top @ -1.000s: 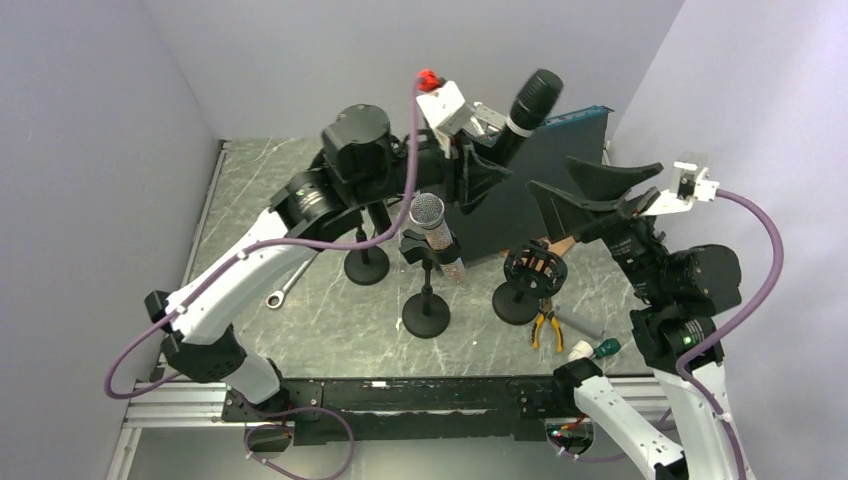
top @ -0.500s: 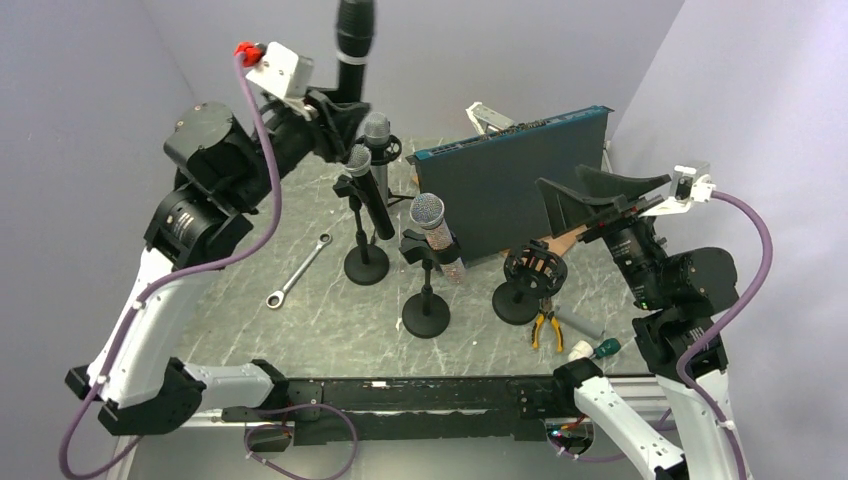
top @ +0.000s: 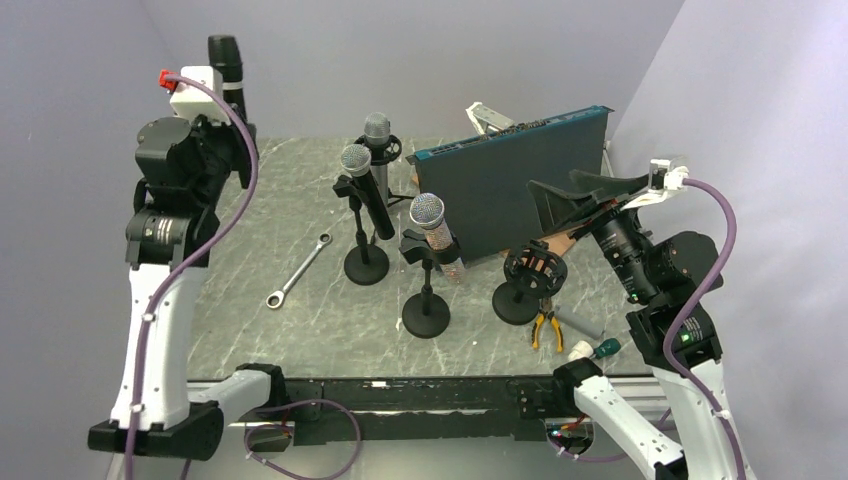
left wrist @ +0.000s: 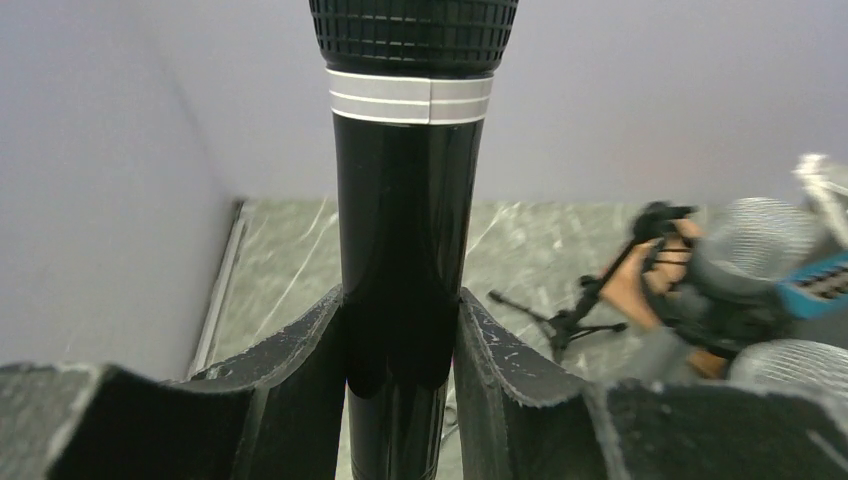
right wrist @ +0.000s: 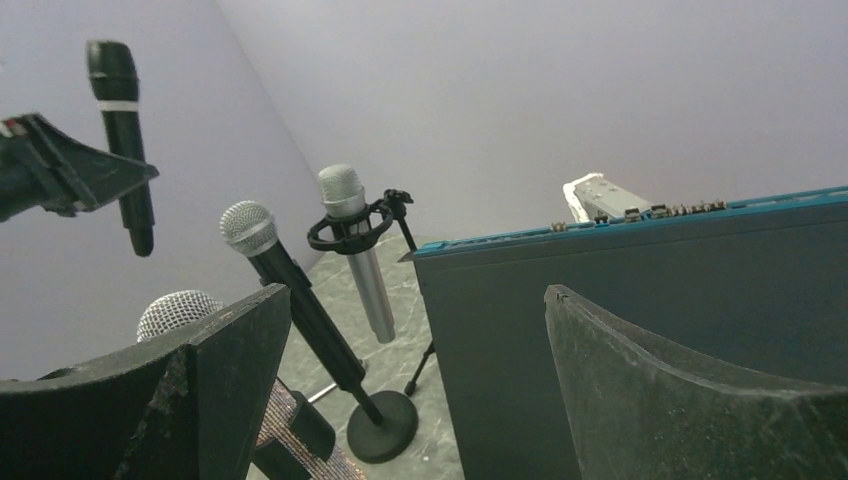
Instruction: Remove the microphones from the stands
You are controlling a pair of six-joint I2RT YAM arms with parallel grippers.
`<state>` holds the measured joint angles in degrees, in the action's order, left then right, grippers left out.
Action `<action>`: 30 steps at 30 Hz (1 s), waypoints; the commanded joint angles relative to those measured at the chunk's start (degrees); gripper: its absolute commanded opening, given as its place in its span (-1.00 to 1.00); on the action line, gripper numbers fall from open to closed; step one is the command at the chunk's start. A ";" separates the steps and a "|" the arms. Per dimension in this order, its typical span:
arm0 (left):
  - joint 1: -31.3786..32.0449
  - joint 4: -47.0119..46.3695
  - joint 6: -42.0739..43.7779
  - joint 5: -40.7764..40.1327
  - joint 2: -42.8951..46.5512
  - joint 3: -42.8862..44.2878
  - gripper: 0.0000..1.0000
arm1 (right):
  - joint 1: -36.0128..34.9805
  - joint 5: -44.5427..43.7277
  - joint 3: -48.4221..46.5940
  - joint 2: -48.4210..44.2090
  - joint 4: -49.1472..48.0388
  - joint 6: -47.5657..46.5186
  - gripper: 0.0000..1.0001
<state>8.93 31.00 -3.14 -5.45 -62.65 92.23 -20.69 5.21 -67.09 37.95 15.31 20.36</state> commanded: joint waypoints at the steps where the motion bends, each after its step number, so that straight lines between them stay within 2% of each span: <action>1: -8.58 -1.03 -5.39 6.88 -4.63 -5.49 -1.00 | -0.23 -1.26 0.00 1.00 1.41 -2.39 1.00; 4: -12.62 -1.83 -6.02 10.01 -10.28 -6.57 -1.00 | -0.22 -0.57 0.69 1.62 2.54 -2.67 1.00; 10: -14.07 -3.72 -5.88 16.56 -27.29 -3.21 -1.00 | -0.18 -3.78 1.07 3.65 7.52 -1.73 1.00; 13: -14.04 -6.53 -5.60 22.73 -34.61 -3.55 -1.00 | -0.23 -13.91 -1.32 6.35 13.84 0.53 1.00; 16: -14.13 -8.66 -5.43 25.03 -39.74 -4.25 -1.00 | -0.18 -25.54 -4.49 9.90 20.52 3.73 1.00; 20: -14.11 -10.37 -5.30 29.22 -44.50 -4.05 -0.97 | -0.19 -37.25 -4.53 9.99 22.92 7.64 1.00; 27: -14.11 -3.01 -4.87 31.93 -55.08 3.63 -0.97 | -0.19 -47.76 -6.07 10.44 28.41 12.04 1.00; 30: -14.11 -1.58 -5.04 32.09 -57.84 5.28 -1.00 | -0.19 -47.48 -4.69 8.24 27.05 9.59 1.00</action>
<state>-5.02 27.53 -8.25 23.40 -118.30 93.84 -20.78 -36.77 -70.59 48.58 41.19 29.82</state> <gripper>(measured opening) 0.417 0.997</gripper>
